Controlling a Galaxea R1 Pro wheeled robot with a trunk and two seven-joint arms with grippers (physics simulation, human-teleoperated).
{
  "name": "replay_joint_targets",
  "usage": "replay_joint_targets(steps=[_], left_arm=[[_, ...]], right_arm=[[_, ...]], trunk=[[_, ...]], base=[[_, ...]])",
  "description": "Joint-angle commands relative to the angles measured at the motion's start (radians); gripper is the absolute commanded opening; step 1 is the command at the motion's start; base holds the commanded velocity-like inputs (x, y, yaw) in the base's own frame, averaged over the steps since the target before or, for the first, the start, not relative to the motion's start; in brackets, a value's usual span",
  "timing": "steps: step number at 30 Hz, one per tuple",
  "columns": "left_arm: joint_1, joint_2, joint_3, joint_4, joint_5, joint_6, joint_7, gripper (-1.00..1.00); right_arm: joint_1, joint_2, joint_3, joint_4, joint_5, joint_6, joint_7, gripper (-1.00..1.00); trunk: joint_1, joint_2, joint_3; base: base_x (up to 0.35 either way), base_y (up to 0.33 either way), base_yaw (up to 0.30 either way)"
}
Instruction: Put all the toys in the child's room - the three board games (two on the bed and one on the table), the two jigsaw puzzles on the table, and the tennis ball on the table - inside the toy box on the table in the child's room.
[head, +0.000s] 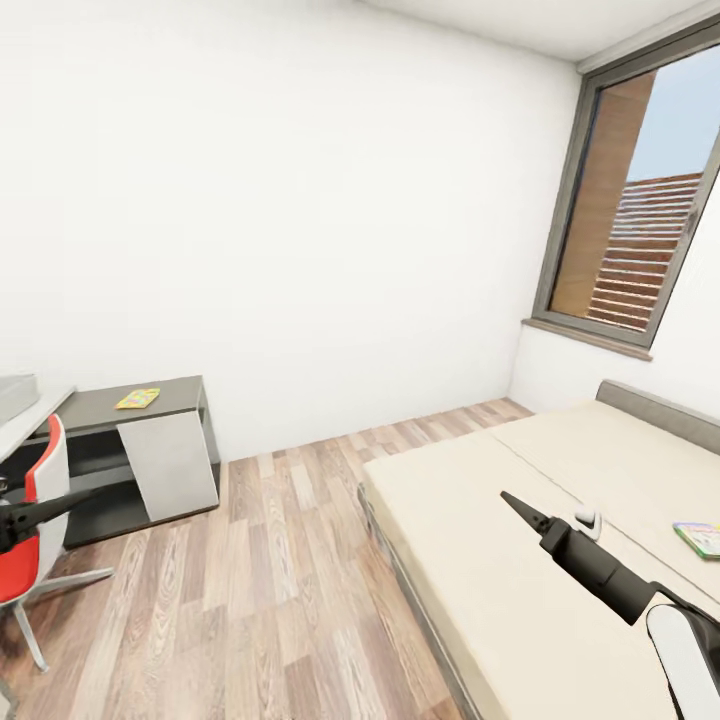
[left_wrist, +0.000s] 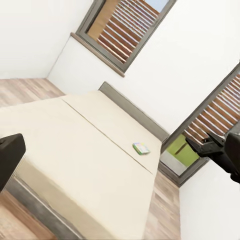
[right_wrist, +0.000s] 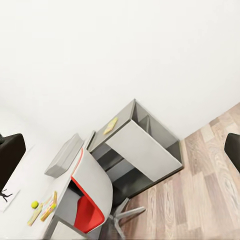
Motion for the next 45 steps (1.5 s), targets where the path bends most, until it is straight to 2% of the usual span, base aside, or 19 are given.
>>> replay_joint_targets(steps=[1, 29, 33, 41, 45], left_arm=[[-0.001, 0.0, 0.0, 0.0, -0.002, 0.011, -0.005, 1.0], [-0.001, 0.0, 0.0, 0.0, -0.003, 0.011, -0.005, 1.0], [-0.001, 0.0, 0.0, -0.002, -0.002, 0.011, -0.005, 1.0], [-0.001, 0.0, 0.0, -0.004, -0.003, 0.011, -0.005, 1.0], [-0.001, 0.001, 0.0, -0.004, -0.003, 0.011, -0.005, 1.0]], right_arm=[[0.0, 0.0, -0.001, 0.0, -0.004, 0.007, 0.0, 1.0], [0.0, 0.001, -0.001, 0.0, -0.002, 0.007, -0.007, 1.0], [-0.001, 0.003, 0.002, -0.001, -0.001, 0.01, -0.041, 1.0], [-0.004, 0.004, 0.086, -0.001, -0.001, 0.014, -0.176, 1.0], [-0.004, 0.003, 0.095, 0.0, -0.003, 0.013, -0.206, 1.0]], trunk=[[0.0, -0.001, -0.001], [0.0, -0.001, -0.012], [0.0, -0.001, -0.013], [0.0, -0.001, -0.017], [0.0, -0.001, -0.018]], base=[[-0.001, -0.001, 0.293], [0.0, 0.0, 0.293], [0.0, 0.0, 0.293], [0.0, 0.0, 0.293], [0.0, 0.0, 0.259]])
